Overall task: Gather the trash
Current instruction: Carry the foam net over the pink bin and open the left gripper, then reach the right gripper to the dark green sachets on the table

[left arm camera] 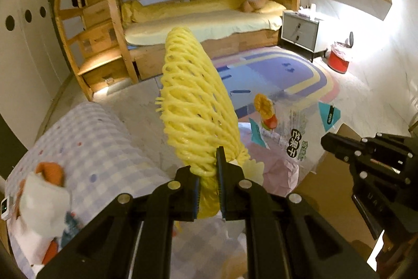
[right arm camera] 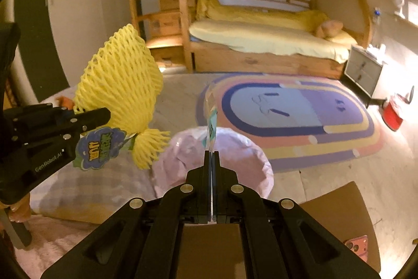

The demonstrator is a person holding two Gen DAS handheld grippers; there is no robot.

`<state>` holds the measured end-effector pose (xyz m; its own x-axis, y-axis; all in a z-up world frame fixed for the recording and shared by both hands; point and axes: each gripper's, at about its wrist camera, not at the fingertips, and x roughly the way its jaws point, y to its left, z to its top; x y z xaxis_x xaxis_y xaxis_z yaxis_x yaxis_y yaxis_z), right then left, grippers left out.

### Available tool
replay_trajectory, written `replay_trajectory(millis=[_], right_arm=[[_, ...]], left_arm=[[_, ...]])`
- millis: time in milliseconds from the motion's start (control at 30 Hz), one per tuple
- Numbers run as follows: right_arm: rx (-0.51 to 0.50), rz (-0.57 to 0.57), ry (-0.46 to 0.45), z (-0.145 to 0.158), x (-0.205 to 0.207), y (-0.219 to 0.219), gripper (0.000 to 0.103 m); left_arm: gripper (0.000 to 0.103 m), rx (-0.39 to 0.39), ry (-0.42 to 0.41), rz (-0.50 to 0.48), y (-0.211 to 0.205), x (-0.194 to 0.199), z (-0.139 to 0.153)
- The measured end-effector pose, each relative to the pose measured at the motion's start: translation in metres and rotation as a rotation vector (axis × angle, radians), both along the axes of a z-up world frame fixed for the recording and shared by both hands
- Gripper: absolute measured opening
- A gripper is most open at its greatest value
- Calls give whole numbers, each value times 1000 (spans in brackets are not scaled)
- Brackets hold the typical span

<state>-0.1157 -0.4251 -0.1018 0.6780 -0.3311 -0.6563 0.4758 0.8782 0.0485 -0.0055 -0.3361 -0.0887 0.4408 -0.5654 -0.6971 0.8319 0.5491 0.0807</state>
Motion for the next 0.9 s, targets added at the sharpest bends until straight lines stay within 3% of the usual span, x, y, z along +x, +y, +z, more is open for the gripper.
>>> replay_trajectory(millis=[100,167,233,267,333,400,667,900], right_arm=[[21,-9,9,-11,6,-13,1],[34,-17,21,-18,13,-22,3],[47,-24,32,-21,16,-25,4],[53,-26,33,-23,17,-25,6],[78,-36,33,-24,17,-28,25],[84,-37,16,-19,12,-24,31],[92,12,-33,7,-6,0,31],[91,134,-64,33,-5,53,31]], left_arm=[[15,14,26,-15,-11,6,-5],[38,21,38,-13,-16,9,-8],[53,15,48,-7,-17,11,-10],[54,12,48,-5,-17,11,-9],[54,11,42,2,-12,10,-8],[54,7,32,21,-5,10,-5],[54,-55,-15,119,52,0,26],[54,-80,-34,204,115,-14,42]])
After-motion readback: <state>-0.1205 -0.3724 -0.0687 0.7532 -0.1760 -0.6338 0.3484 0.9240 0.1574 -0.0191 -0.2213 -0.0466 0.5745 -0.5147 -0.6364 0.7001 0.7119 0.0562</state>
